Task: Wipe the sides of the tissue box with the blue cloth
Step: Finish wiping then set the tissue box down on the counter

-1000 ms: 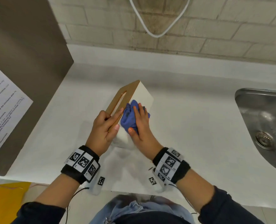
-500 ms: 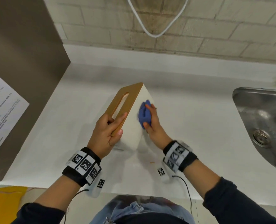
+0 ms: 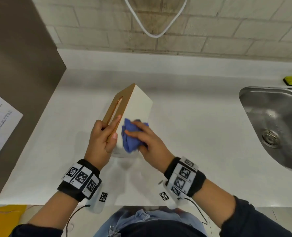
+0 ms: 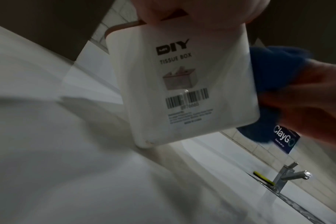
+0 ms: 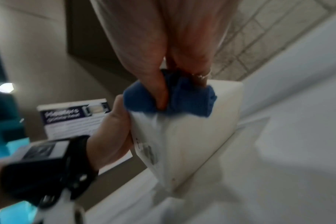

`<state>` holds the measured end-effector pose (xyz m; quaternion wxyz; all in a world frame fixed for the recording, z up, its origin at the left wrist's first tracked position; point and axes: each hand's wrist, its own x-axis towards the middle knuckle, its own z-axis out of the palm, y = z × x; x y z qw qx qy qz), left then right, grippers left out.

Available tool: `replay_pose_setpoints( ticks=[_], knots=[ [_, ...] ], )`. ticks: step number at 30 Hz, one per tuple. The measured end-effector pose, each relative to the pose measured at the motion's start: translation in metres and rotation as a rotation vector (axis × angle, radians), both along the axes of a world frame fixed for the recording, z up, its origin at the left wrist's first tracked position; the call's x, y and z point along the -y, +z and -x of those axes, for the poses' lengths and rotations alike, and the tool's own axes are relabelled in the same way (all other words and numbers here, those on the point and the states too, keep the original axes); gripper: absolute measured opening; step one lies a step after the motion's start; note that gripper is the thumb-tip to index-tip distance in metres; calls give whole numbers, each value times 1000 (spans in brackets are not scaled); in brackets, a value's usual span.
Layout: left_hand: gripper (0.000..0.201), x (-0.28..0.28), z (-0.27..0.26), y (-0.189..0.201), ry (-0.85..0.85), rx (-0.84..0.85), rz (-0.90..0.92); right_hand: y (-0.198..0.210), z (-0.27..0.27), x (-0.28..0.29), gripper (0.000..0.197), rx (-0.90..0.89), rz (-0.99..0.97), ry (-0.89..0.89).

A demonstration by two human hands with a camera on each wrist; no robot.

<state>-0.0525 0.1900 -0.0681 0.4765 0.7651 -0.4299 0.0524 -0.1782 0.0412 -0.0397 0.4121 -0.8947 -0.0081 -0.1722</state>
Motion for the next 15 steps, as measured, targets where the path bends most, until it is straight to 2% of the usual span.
replay_pose_setpoints(
  ticks=[3, 4, 6, 8, 10, 12, 13, 15],
  knots=[
    [45, -3, -5, 5, -42, 27, -114, -7, 24, 15, 37, -235, 114, 131],
    [46, -4, -7, 7, -68, 67, -180, -9, 29, 20, 36, -300, 173, 127],
    [48, -7, -11, 11, -117, 179, -337, -13, 42, 32, 39, -397, 146, 31],
    [47, -15, -16, 13, -181, 304, -467, -14, 52, 42, 41, -408, -102, -156],
    [42, -29, -22, 14, -254, 426, -532, -9, 60, 47, 35, -382, -477, -340],
    [45, -46, -32, 15, -263, 459, -562, -3, 62, 53, 26, -338, -732, -476],
    [47, -54, -38, 18, -233, 444, -573, -1, 62, 56, 20, -316, -839, -464],
    [46, -64, -47, 27, -86, 357, -578, 4, 61, 55, 17, -259, -1033, -289]
  ],
)
